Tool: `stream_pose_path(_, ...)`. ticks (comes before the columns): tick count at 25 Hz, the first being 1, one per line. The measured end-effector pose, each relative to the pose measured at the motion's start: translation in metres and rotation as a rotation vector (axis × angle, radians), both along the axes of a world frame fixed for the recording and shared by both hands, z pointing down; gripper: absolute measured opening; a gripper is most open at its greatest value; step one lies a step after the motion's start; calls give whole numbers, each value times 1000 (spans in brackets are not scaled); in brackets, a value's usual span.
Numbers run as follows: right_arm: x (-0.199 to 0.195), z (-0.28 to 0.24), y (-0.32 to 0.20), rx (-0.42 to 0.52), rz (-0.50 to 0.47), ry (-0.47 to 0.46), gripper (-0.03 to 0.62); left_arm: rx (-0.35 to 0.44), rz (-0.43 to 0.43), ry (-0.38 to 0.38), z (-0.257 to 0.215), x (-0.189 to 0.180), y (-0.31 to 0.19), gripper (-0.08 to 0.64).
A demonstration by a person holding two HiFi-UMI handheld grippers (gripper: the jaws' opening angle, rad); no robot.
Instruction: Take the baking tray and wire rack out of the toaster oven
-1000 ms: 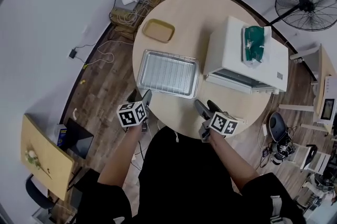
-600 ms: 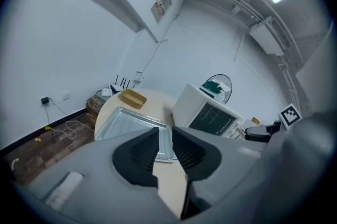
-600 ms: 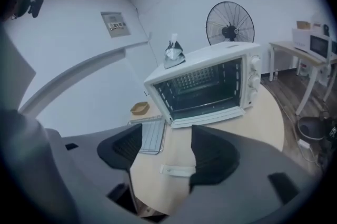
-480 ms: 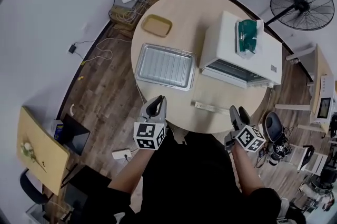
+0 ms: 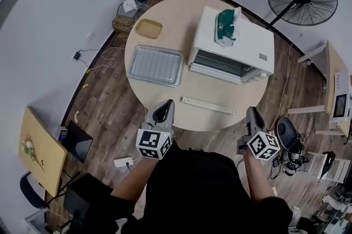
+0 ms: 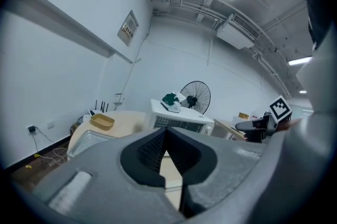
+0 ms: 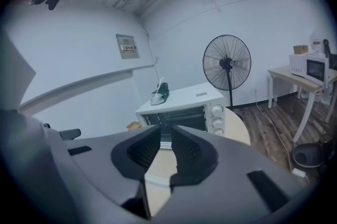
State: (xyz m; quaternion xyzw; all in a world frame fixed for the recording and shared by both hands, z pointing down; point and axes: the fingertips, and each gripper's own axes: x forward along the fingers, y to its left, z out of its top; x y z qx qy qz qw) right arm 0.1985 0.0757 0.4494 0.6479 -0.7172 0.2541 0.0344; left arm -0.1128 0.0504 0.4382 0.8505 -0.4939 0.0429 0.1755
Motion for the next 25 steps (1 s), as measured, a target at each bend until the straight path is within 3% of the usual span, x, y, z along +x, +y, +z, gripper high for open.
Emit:
stream_pose_path(3,45,3,31,8,-7,-21,3,-7,9,-14,3,50,35,18)
stream_pose_path(6,79,7,60,37,-47,-44,2,10,-12,-55,4,93,70,18)
stream_pose_path(10,108,14,94,65,-122,8,3,16,-101,-82,3,127,113,18)
stream_pose_path(13,118,11,110,92,-187,35,5,21,-163,-113,-6,139,143,18)
stream_pose_path(17,130,-8,125,126,-220,57,5,48,-179,-152,-18,148,176,18)
stream_pose_path(25,128,-54,157,257,-240,132,5,127,-201,-145,-35,146,196,18)
